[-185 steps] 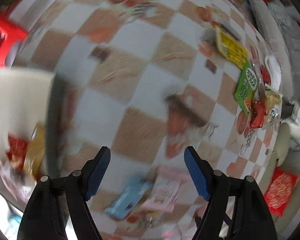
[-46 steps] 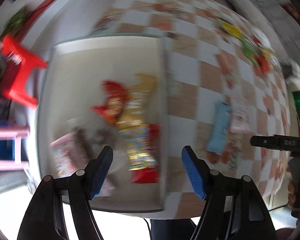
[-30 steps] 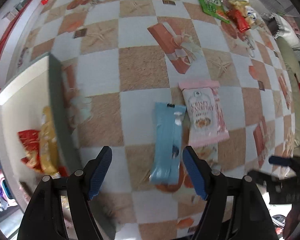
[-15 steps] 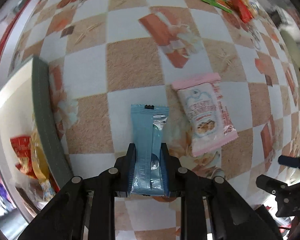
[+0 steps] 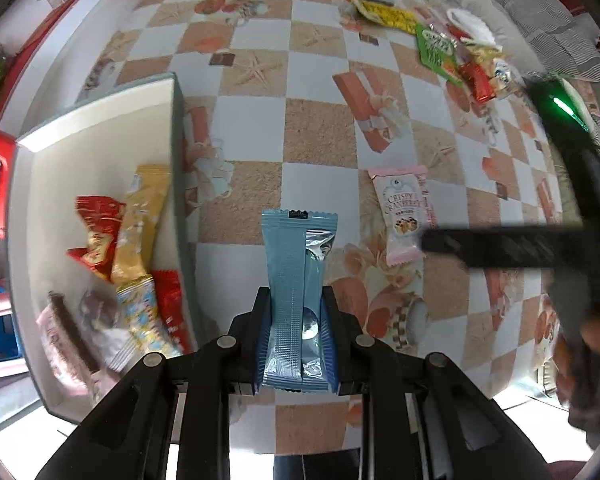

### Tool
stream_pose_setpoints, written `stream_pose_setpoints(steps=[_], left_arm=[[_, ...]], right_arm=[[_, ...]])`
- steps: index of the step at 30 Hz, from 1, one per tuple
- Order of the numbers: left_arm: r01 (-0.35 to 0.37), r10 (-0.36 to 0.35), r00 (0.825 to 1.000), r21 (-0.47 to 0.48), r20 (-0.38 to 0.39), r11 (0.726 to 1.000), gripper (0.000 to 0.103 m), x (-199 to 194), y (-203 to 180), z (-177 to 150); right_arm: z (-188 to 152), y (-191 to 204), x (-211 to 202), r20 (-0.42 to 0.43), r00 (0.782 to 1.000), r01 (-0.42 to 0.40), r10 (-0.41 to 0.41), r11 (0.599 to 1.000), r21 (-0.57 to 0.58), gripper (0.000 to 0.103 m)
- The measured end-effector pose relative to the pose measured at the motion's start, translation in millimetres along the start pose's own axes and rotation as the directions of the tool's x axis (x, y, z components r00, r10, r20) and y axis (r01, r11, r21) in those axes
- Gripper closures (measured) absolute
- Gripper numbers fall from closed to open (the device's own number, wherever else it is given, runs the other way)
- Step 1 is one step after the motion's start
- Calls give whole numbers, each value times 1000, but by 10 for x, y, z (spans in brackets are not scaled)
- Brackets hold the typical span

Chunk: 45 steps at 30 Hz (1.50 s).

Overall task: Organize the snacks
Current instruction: 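Grasp the light blue bar with the left tool while the right tool grasps the Crispy Cranberry pack, then carry the blue bar and Crispy Cranberry pack over the white tray and release both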

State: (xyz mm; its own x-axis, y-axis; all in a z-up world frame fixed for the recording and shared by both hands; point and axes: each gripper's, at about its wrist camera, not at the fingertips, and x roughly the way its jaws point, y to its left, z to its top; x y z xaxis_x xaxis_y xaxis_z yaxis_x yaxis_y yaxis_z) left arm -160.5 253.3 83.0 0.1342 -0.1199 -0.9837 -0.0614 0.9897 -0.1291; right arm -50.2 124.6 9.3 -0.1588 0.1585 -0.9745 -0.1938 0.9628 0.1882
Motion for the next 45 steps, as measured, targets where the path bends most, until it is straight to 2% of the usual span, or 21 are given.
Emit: stream_pose_setpoints(steps=[3, 5, 6, 8, 10, 11, 15, 18, 20, 27, 37, 45], left_arm=[[-6, 6, 1000, -8, 24, 1000, 78, -128, 53, -57], [-27, 28, 999, -15, 45, 1000, 78, -229, 106, -91], [-33, 34, 998, -20, 50, 999, 78, -189, 65, -40], [-55, 57, 996, -38, 66, 998, 78, -274, 182, -75], [-75, 80, 994, -61, 77, 995, 78, -322, 293, -92], [-85, 91, 993, -79, 81, 993, 78, -336, 357, -96], [-100, 110, 991, -131, 72, 986, 78, -334, 566, -104], [-110, 123, 990, -154, 71, 982, 78, -352, 683, -105], [-114, 128, 989, -163, 77, 980, 78, -373, 742, -101], [-120, 138, 987, -195, 84, 974, 78, -395, 942, -80], [-125, 150, 984, -234, 92, 964, 78, -418, 1179, -71], [-168, 190, 980, -265, 61, 949, 78, -347, 1341, -122]], right_arm=[[124, 204, 115, -7, 998, 65, -66, 996, -61, 2], [135, 297, 173, -12, 994, 111, -113, 989, -96, 5], [125, 328, 176, -2, 990, 139, -140, 984, -111, 10], [60, 394, 182, 23, 984, 177, -175, 975, -137, 24], [25, 427, 123, 61, 976, 215, -207, 959, -182, 57], [0, 426, 91, 73, 974, 224, -213, 955, -196, 58], [18, 243, 30, 51, 988, 150, -144, 978, -146, 59], [-44, 77, 10, 21, 1000, 13, -11, 997, -77, 59], [-75, 9, -22, 17, 999, -51, 51, 998, -37, 59], [-211, -1, -180, 30, 991, -133, 134, 991, -36, 59], [-142, 686, -410, 44, 976, -204, 212, 969, -138, 59], [-85, 1353, -433, 41, 977, -190, 208, 945, -266, 59]])
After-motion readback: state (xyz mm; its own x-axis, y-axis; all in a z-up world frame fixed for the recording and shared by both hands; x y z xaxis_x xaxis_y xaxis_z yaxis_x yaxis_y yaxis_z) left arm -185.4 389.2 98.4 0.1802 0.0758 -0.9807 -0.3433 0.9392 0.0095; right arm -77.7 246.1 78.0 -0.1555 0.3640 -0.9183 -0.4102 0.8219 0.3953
